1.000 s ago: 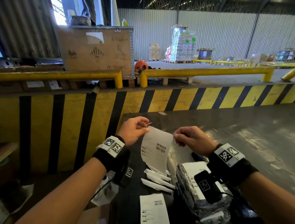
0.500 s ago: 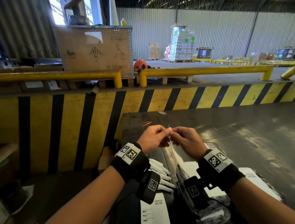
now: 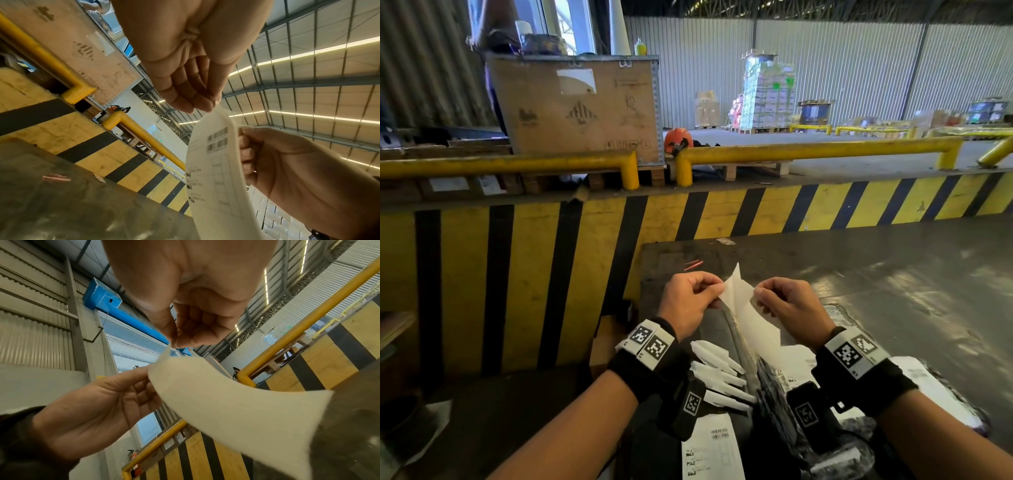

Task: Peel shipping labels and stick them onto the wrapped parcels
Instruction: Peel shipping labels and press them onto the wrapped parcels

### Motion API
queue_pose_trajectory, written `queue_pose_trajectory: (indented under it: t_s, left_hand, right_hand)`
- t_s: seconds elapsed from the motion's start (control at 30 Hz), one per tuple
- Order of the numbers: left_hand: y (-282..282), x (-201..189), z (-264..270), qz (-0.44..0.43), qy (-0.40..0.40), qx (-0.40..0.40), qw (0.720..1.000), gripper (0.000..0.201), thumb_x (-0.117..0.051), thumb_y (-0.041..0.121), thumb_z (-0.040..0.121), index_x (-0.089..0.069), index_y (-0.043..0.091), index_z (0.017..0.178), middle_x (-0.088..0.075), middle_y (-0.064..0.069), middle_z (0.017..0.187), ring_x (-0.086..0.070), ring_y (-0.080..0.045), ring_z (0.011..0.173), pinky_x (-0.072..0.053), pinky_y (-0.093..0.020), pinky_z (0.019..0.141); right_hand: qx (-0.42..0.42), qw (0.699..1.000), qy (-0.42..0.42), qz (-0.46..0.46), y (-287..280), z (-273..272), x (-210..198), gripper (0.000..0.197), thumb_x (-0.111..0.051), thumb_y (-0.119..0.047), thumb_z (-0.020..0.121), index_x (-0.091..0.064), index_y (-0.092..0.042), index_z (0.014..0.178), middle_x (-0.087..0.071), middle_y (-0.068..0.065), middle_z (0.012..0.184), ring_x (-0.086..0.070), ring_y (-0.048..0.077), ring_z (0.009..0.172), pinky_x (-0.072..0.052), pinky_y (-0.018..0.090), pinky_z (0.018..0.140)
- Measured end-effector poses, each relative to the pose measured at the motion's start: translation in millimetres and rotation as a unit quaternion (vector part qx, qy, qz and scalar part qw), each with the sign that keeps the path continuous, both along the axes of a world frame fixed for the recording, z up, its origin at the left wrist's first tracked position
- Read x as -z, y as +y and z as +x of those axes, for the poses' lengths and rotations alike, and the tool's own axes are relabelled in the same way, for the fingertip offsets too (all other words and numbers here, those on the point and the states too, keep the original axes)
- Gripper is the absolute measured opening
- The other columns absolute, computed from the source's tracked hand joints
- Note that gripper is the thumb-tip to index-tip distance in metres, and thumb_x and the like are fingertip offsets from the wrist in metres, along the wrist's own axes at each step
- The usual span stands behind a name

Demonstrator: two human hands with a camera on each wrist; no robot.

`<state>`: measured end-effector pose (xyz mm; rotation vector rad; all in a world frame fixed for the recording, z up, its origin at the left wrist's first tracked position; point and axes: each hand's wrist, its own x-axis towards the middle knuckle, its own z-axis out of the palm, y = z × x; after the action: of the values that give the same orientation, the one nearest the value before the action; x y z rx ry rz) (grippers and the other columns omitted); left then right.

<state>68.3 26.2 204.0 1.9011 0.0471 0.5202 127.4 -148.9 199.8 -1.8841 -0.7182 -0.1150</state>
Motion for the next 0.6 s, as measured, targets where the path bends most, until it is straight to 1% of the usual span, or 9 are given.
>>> queue_pose_trajectory:
  t_s: [0.07,0.17,0.23,0.27,0.33,0.4,0.47,0.53,0.6]
  left_hand:
    - [-0.9,0.8,0.8,0.012,-0.016,-0.013,1.0,0.011,-0.063,0.012,0.087,-0.069,0.011,0.096,-0.069,-0.005,0.087,-0.066,-0.004,0.068,-0.055,-0.016,0.066]
    - [-2.4,1.2,0.3,0.03,-0.033,-0.019,0.999,0.013,-0.063,0.013,0.087,-0.069,0.01,0.098,-0.068,-0.002,0.086,-0.065,-0.001,0.069,-0.056,-0.016,0.068]
    - [-2.8,1.6,0.0,0.031,-0.041,-0.014,0.999,0.013,-0.063,0.012,0.087,-0.069,0.009,0.097,-0.068,-0.003,0.085,-0.065,-0.001,0.068,-0.055,-0.015,0.067]
    - [-2.8,2.2,0.2,0.035,-0.045,-0.015,0.998,0.012,-0.063,0.012,0.087,-0.07,0.01,0.097,-0.068,-0.003,0.084,-0.065,0.001,0.069,-0.055,-0.015,0.067]
    - [-2.3,3.6,0.1,0.053,-0.049,-0.024,0.997,0.012,-0.063,0.012,0.087,-0.07,0.012,0.096,-0.068,-0.002,0.084,-0.065,0.002,0.07,-0.055,-0.016,0.068]
    - [-0.1,5.7,0.0,0.071,-0.052,-0.04,0.995,0.012,-0.063,0.014,0.087,-0.07,0.013,0.097,-0.068,0.0,0.083,-0.066,-0.004,0.07,-0.056,-0.018,0.07]
    - [4.7,8.1,0.0,0.093,-0.052,-0.063,0.992,0.013,-0.062,0.016,0.087,-0.069,0.014,0.098,-0.067,0.003,0.082,-0.065,-0.006,0.072,-0.056,-0.02,0.071]
    - [12.2,11.6,0.1,0.107,-0.049,-0.088,0.989,0.015,-0.063,0.018,0.088,-0.069,0.014,0.1,-0.066,0.005,0.082,-0.065,-0.008,0.074,-0.054,-0.019,0.072]
    - [21.4,15.3,0.1,0.106,-0.04,-0.105,0.988,0.015,-0.063,0.018,0.087,-0.069,0.014,0.101,-0.066,0.005,0.082,-0.065,-0.009,0.075,-0.053,-0.019,0.072]
  right_hand:
    - [0.011,1.0,-0.012,0.011,4.1,-3.5,-1.1,0.014,-0.056,-0.017,0.091,-0.066,-0.015,0.081,-0.061,-0.008,0.065,-0.055,-0.005,0.052,-0.044,0.01,0.055]
    - [0.01,0.999,-0.026,0.018,12.1,-10.1,-3.8,0.018,-0.057,-0.027,0.09,-0.069,-0.015,0.096,-0.065,-0.009,0.073,-0.059,-0.002,0.059,-0.046,0.013,0.058]
    - [0.016,0.999,-0.042,0.009,17.0,-13.8,-3.7,0.02,-0.061,-0.033,0.086,-0.069,-0.017,0.096,-0.066,-0.01,0.075,-0.061,0.003,0.065,-0.05,0.018,0.062]
    - [0.025,0.998,-0.054,0.003,19.2,-14.6,-3.0,0.019,-0.063,-0.034,0.084,-0.069,-0.018,0.094,-0.066,-0.01,0.075,-0.061,0.005,0.068,-0.051,0.018,0.063]
    - [0.053,0.995,-0.078,-0.003,22.8,-14.5,-1.6,0.014,-0.066,-0.029,0.083,-0.069,-0.017,0.091,-0.065,-0.009,0.074,-0.059,0.002,0.067,-0.046,0.014,0.062]
    - [0.084,0.992,-0.095,0.003,25.1,-12.1,0.0,0.01,-0.067,-0.022,0.084,-0.07,-0.014,0.089,-0.065,-0.007,0.075,-0.056,-0.002,0.066,-0.041,0.008,0.062]
    - [0.105,0.99,-0.094,0.011,25.4,-9.6,0.9,0.009,-0.067,-0.019,0.083,-0.071,-0.013,0.089,-0.065,-0.006,0.077,-0.056,-0.004,0.067,-0.039,0.001,0.061]
    - [0.119,0.989,-0.089,0.012,23.8,-8.9,1.0,0.011,-0.068,-0.019,0.083,-0.071,-0.012,0.091,-0.065,-0.007,0.08,-0.057,-0.001,0.068,-0.038,-0.001,0.061]
    - [0.133,0.987,-0.089,0.01,21.0,-7.5,0.7,0.012,-0.068,-0.019,0.083,-0.071,-0.012,0.092,-0.064,-0.007,0.082,-0.058,0.005,0.071,-0.037,0.001,0.063]
